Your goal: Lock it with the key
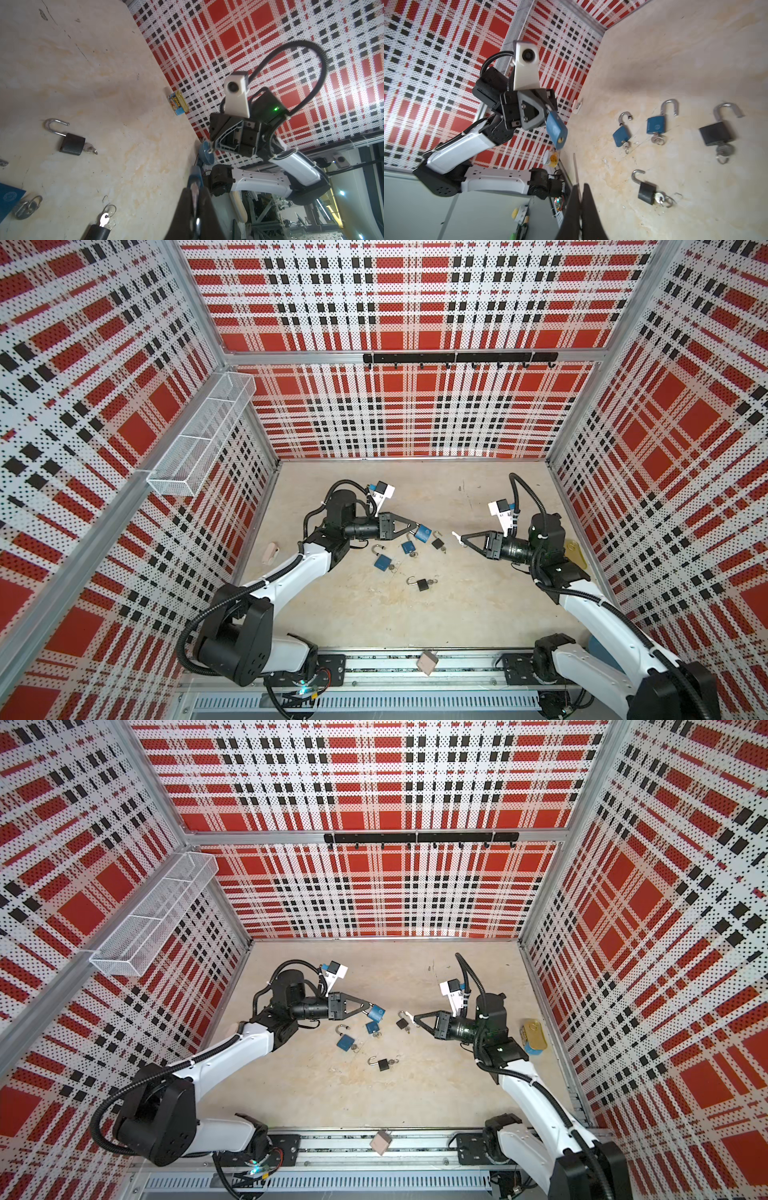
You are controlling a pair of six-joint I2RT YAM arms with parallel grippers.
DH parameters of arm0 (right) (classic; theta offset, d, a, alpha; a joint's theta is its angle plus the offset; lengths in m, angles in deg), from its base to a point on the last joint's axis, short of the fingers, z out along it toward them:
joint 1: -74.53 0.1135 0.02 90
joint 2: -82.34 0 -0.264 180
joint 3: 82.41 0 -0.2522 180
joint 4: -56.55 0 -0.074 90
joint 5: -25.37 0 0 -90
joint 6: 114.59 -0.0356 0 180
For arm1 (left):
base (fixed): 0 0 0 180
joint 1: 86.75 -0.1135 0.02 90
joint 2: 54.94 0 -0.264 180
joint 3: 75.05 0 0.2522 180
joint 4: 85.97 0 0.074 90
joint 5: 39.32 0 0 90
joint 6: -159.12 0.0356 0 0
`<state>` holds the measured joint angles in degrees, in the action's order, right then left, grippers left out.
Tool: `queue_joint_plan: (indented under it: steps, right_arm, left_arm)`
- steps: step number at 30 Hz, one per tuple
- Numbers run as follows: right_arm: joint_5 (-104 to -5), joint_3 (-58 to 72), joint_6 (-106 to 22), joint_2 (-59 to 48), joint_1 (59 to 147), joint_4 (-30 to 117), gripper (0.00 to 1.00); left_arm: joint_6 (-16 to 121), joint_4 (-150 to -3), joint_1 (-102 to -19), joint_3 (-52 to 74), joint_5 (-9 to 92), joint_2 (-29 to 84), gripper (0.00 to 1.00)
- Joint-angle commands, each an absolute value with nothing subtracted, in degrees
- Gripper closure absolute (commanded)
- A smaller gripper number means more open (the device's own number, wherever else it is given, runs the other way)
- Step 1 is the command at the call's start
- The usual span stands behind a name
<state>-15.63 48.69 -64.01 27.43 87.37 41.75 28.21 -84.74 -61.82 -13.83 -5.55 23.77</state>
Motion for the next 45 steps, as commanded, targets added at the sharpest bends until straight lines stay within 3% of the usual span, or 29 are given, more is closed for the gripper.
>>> queue_joint_plan:
  steps: [1,5,17,28,45]
  right_arm:
    - [-23.9,45.0,-57.1,29.8,84.4,25.9,1.0]
    - [-22.6,46.4,-57.1,31.5,79.9,21.9,1.0]
    - [-33.1,46.7,-51.5,37.9,79.2,8.2,1.0]
    - [-26.6,48.4,-51.1,37.8,69.1,6.0,1.0]
    - [-26.4,49.1,-51.1,36.4,68.7,8.6,1.0]
  left_arm:
    - [39.9,-70.9,-56.7,-9.7,-1.4,23.8,1.0]
    - [42.5,-68.1,-51.0,-7.6,1.2,28.4,1.0]
    - [48.4,-63.7,-40.5,8.5,5.1,50.6,1.0]
    - [52.7,-54.4,-36.7,23.8,8.3,64.3,1.0]
    - [51.1,-54.5,-34.8,30.2,8.6,73.5,1.0]
